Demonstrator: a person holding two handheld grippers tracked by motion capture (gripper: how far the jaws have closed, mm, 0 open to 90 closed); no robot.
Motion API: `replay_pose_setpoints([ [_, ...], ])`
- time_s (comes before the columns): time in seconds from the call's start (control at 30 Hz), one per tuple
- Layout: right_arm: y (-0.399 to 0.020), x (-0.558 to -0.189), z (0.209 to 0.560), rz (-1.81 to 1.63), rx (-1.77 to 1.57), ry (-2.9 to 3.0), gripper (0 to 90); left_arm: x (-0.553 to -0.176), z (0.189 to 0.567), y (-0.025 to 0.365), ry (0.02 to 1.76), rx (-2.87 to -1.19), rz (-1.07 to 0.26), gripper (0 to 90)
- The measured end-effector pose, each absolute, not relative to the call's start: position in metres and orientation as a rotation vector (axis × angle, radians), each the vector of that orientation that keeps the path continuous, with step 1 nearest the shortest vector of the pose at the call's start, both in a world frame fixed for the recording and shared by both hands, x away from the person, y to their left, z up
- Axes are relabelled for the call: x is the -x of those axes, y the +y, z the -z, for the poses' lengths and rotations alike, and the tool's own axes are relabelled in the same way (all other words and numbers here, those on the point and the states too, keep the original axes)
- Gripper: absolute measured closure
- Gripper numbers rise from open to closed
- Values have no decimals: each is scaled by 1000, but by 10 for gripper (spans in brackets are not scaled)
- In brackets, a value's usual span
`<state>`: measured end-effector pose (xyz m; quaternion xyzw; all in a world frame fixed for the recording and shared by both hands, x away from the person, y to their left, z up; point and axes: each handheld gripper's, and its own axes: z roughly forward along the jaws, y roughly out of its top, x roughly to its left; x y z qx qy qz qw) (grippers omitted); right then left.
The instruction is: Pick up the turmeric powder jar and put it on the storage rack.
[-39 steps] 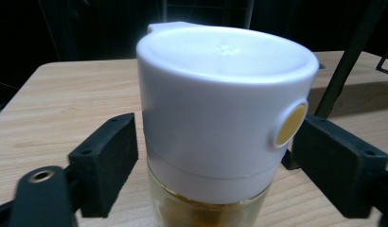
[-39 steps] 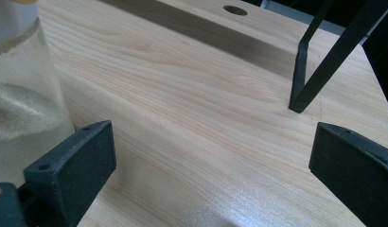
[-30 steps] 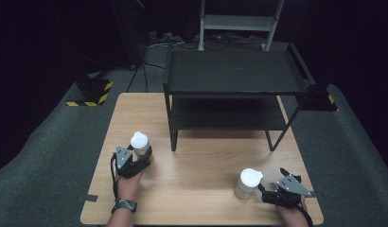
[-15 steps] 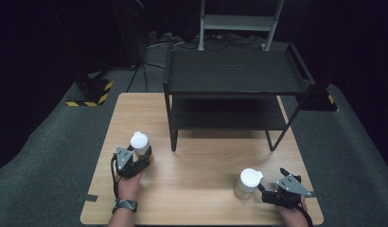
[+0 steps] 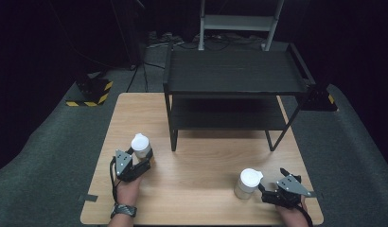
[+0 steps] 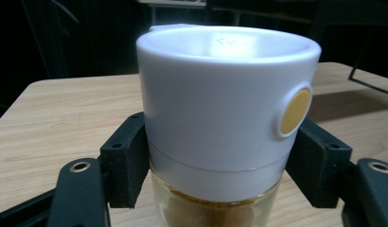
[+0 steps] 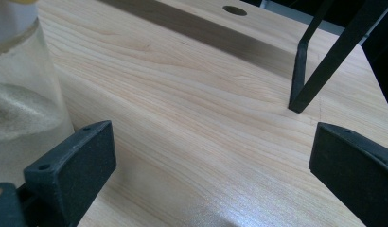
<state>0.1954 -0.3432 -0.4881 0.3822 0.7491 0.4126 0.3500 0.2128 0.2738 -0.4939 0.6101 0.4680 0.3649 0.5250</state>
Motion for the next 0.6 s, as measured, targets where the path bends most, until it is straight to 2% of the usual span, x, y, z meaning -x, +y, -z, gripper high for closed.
replay_pose_setpoints([
  [0.6,-344,-195,489,-1072,-991,1936,5,-184,459,259,995,-1470,-828,306],
])
